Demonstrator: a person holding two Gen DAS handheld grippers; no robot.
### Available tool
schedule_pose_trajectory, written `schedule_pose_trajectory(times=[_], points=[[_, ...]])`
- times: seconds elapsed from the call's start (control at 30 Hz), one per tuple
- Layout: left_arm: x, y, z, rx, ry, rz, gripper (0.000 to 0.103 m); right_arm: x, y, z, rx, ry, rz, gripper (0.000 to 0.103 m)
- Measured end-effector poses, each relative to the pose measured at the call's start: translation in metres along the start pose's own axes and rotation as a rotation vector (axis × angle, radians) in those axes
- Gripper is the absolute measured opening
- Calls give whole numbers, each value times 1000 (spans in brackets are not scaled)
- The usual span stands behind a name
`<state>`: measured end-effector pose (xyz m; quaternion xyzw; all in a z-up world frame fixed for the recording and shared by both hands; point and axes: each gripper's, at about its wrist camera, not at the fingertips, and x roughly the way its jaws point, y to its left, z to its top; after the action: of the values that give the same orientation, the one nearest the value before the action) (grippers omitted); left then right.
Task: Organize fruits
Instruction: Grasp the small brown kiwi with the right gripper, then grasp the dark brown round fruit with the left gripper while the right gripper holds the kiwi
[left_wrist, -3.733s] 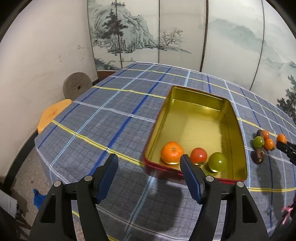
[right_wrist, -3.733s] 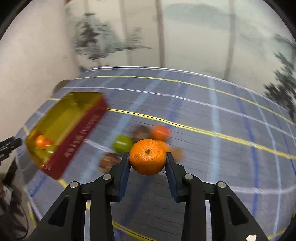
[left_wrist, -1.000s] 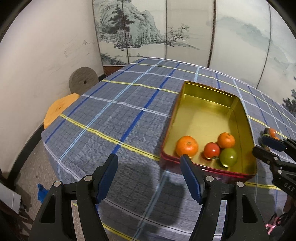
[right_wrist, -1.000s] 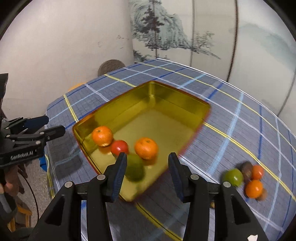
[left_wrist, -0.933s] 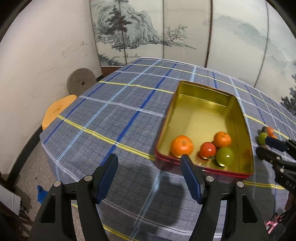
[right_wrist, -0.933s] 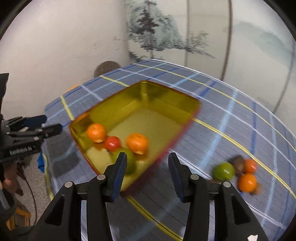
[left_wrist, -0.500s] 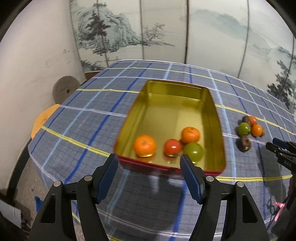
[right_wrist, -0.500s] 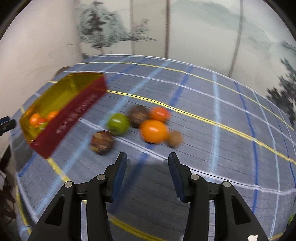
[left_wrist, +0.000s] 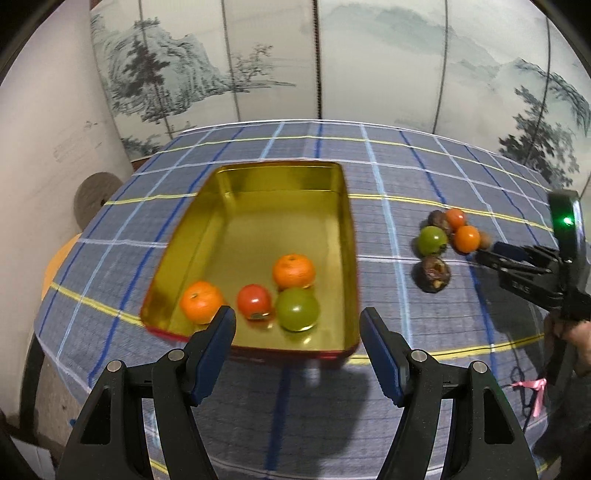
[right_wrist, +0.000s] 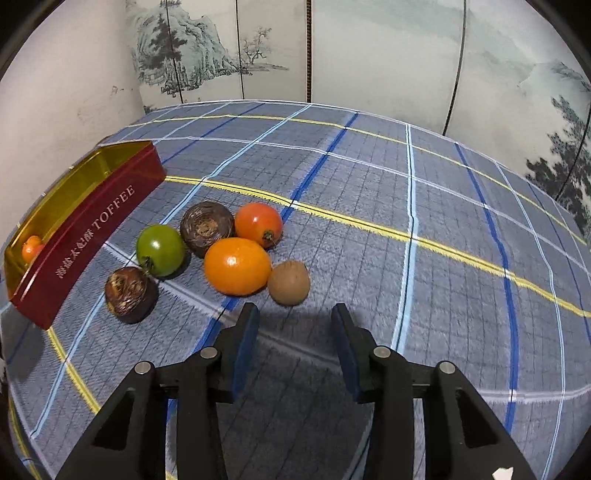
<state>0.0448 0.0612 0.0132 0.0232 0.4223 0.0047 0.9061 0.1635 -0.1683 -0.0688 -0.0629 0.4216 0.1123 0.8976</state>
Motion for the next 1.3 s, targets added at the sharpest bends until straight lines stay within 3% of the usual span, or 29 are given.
schedule_pose_trajectory(times=[0.17, 0.3, 0.53, 0.93, 1.3], points=[[3, -15, 5, 24, 5, -22, 70, 6, 0, 8, -11, -3, -1, 33], [5, -28, 9, 42, 7, -40, 70, 8, 2, 11, -18, -3, 0, 23], [15, -48, 14, 61, 25, -90, 70, 1, -3, 3, 4, -5, -4, 22], [41, -84, 23, 72, 49, -206, 70, -25, -52, -28, 117, -2, -92, 23], [86, -105, 30, 81, 115, -206, 69, -31, -65, -35, 147, -3, -105, 23]])
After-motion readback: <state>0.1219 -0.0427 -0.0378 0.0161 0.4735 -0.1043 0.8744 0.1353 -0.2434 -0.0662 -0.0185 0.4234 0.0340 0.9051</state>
